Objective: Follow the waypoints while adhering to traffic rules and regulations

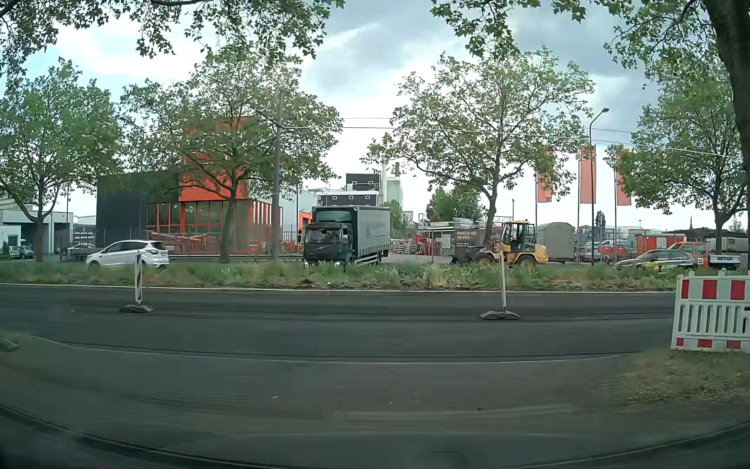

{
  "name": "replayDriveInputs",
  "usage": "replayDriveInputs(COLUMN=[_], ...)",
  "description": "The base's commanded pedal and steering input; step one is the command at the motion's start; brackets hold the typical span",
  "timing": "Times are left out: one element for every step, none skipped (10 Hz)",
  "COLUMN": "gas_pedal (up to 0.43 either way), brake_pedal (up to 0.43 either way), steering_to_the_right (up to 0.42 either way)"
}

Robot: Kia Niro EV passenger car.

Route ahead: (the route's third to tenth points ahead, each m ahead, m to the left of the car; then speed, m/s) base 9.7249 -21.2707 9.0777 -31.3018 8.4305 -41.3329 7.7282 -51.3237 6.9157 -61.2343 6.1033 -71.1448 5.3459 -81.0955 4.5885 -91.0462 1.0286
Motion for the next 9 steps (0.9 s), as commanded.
replayDriveInputs(gas_pedal=[0.000, 0.000, 0.000, 0.000, 0.000, 0.000, 0.000, 0.000, 0.000], brake_pedal=[0.201, 0.201, 0.201, 0.201, 0.201, 0.189, 0.177, 0.177, 0.177], steering_to_the_right=[-0.058, -0.058, -0.058, -0.058, -0.058, -0.058, -0.058, -0.058, -0.058])
